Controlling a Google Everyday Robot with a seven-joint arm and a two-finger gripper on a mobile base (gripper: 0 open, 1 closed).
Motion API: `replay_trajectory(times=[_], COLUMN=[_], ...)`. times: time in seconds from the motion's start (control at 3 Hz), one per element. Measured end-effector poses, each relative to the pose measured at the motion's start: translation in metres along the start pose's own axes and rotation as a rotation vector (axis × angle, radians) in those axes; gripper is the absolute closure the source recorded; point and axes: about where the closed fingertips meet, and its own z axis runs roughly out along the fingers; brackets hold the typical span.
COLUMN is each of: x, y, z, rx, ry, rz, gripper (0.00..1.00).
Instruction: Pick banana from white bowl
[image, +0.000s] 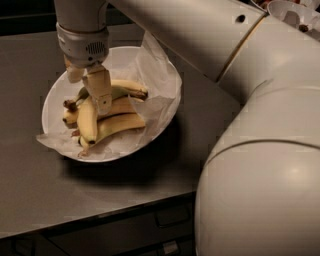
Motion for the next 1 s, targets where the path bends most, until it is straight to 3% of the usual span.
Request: replay_trajectory(times=[1.0], x=[0.0085], y=[0.0102], z=[-0.0064], rx=[0.003], ry=[0.003], rz=[0.032], gripper=[0.28])
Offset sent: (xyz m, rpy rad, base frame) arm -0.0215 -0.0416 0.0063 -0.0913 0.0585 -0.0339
